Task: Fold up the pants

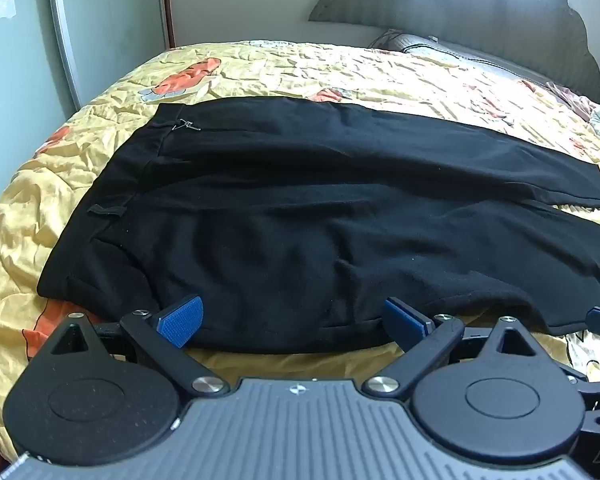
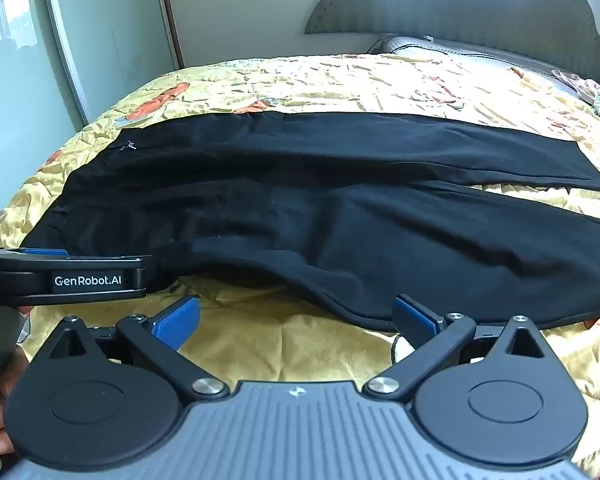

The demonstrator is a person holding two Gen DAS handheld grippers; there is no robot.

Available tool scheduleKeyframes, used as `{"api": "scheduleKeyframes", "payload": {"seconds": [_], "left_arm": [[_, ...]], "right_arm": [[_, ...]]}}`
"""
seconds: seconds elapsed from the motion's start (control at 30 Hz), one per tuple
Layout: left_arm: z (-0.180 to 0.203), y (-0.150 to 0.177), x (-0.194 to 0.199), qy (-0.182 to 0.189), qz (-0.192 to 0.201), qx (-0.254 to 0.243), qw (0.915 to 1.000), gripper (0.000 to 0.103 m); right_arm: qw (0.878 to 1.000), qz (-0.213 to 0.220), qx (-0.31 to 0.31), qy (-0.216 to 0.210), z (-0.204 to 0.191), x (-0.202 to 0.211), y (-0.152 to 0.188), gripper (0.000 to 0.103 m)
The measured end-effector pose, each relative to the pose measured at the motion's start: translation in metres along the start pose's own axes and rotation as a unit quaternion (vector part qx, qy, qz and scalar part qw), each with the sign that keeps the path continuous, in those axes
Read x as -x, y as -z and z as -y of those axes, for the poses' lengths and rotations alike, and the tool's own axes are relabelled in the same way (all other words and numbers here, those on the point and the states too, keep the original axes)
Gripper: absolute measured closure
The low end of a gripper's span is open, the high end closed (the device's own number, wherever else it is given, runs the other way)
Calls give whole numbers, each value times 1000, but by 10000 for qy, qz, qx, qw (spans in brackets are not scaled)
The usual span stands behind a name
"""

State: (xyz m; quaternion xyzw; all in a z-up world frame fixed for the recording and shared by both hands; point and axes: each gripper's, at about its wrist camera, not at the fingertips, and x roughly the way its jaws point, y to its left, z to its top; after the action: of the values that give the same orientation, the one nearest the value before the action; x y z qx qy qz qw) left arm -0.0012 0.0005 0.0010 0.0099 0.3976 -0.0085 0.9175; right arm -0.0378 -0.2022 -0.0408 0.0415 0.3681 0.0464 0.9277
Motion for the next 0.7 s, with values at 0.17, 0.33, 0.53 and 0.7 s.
{"api": "scheduleKeyframes", "payload": {"seconds": [0.17,0.33,0.53,0.7], "left_arm": [[0,3,5,55,69,-17,10000,5],[0,2,-1,-32,-80,-16,10000,5],[2,-1,-5,-45,-137,-22,9999,5],[0,1,-6,-42,-143,-9,9999,5]], "right_arm": [[10000,-9,-10,-5,-1,-1,0,0],[10000,-30,-21,-19,0,-3,1,0],[10000,-49,-31,-33,-3,-5,2,0],[10000,-52,-51,-45,0,-6,4,0]]}}
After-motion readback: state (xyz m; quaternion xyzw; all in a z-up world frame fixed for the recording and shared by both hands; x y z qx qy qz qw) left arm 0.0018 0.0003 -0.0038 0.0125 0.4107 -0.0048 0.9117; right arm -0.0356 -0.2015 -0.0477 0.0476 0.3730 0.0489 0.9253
